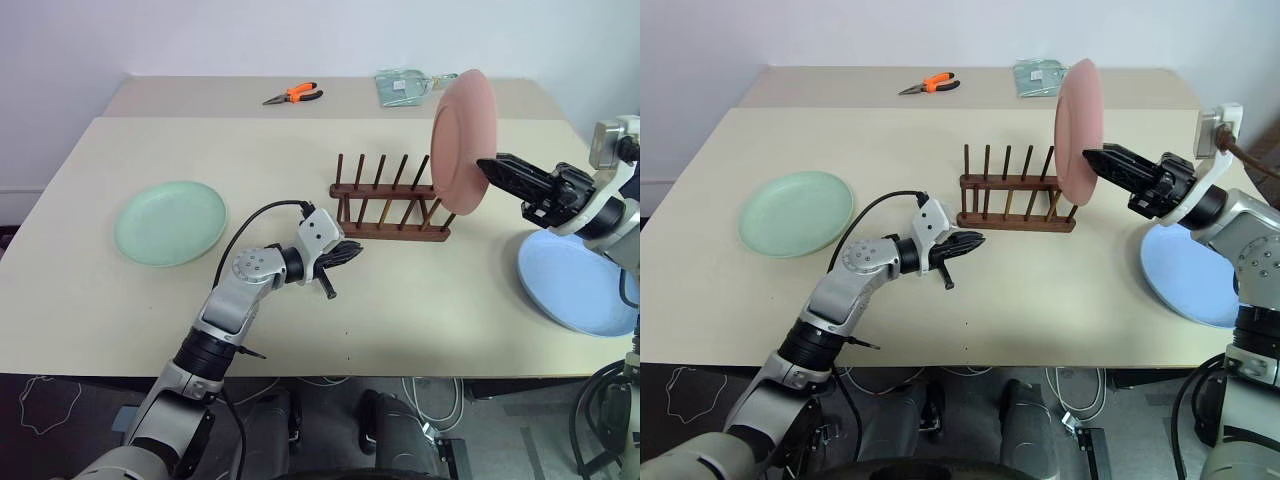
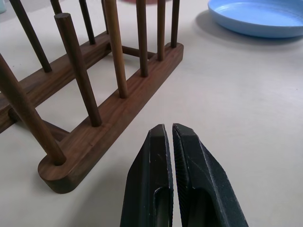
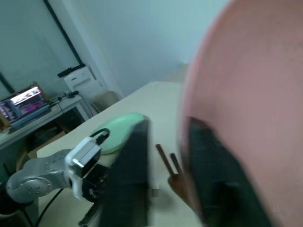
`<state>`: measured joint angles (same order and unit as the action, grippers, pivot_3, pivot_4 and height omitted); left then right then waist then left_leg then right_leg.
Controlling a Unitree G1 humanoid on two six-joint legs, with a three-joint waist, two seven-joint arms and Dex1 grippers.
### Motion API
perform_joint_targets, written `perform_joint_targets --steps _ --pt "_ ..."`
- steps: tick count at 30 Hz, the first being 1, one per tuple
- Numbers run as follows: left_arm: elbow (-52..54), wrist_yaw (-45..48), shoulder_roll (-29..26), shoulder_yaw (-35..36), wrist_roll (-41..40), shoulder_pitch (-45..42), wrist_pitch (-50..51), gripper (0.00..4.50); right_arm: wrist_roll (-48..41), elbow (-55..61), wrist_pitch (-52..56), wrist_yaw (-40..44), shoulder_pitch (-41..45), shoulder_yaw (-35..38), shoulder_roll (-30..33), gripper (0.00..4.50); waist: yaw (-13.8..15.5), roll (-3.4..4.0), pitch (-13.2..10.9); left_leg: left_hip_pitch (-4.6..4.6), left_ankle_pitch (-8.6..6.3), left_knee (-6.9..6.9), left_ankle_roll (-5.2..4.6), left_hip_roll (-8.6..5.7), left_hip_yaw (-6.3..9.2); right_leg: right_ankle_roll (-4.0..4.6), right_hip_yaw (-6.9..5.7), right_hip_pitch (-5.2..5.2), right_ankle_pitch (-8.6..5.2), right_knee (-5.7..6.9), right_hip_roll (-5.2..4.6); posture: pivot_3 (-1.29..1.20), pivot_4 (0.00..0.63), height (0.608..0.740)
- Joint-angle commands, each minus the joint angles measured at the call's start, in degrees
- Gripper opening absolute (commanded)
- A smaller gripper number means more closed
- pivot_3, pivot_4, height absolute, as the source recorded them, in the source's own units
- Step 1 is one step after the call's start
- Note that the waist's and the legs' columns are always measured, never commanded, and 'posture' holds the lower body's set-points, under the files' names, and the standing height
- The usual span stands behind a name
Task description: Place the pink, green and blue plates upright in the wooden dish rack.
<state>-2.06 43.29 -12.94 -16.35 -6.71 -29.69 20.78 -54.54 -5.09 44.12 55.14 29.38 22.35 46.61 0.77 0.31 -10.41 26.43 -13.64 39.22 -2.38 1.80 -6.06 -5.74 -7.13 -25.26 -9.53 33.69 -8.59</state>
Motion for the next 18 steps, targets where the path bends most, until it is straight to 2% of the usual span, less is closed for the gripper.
perform_joint_targets --steps 1,2,7,12,13,15,18 --pt "2.2 -0.1 0.2 -0.1 -0.2 -0.5 -1.0 0.19 4.4 -0.4 -6.7 -3.7 2.1 2.6 -0.7 2.83 0.0 0.0 0.0 0.0 0.0 0.0 0.0 0.0 -0.01 0.0 0.0 0.0 0.0 0.0 0.0 0.0 0.15 0.74" --pt "2.2 -0.1 0.2 -0.1 -0.2 -0.5 -1.0 0.19 6.2 -1.1 -9.2 -5.2 2.9 2.9 -1.1 3.26 0.0 0.01 0.0 0.0 0.0 0.0 0.01 -0.01 -0.02 -0.01 0.0 0.0 0.0 0.0 0.0 0.0 0.15 0.74" --pt "2.1 0.0 0.0 0.0 -0.2 -0.6 -1.0 0.19 11.2 -1.6 -16.4 -9.7 4.0 5.1 -0.8 3.26 0.1 0.02 0.0 0.0 0.01 0.0 0.01 -0.02 -0.06 -0.01 0.03 -0.04 0.0 0.05 0.0 0.0 0.15 0.74" --pt "3.3 -0.5 -2.4 3.3 -1.5 0.1 0.3 0.19 15.3 3.7 -19.3 -11.5 -1.1 6.8 1.7 3.26 0.0 0.02 0.0 0.01 0.01 0.0 0.01 -0.03 -0.08 -0.03 0.03 -0.04 -0.01 0.07 -0.01 0.0 0.15 0.74" --pt "3.6 -1.3 -3.0 6.0 -3.0 0.1 1.9 0.44 15.7 7.9 -18.2 -10.7 -4.2 6.5 2.9 3.8 0.0 0.02 0.0 0.01 0.01 0.0 0.01 -0.01 -0.07 -0.03 0.03 -0.05 -0.01 0.07 0.0 0.0 0.15 0.74" --pt "4.3 -3.3 -4.3 10.8 -4.9 0.0 3.6 1.05 17.2 15.9 -16.9 -9.5 -10.4 4.9 5.1 4.5 0.0 0.01 0.0 0.02 0.01 0.0 0.02 0.01 -0.06 -0.06 0.04 -0.11 -0.03 0.22 -0.01 0.0 0.15 0.74" --pt "2.9 -10.3 -7.5 18.4 -4.0 -1.3 4.8 2.59 19.0 29.6 -14.2 -8.7 -20.4 0.5 7.4 4.5 -0.2 0.02 0.0 -0.04 0.04 0.0 0.06 0.03 -0.03 -0.11 0.05 -0.15 -0.07 0.42 0.01 0.0 0.15 0.74"
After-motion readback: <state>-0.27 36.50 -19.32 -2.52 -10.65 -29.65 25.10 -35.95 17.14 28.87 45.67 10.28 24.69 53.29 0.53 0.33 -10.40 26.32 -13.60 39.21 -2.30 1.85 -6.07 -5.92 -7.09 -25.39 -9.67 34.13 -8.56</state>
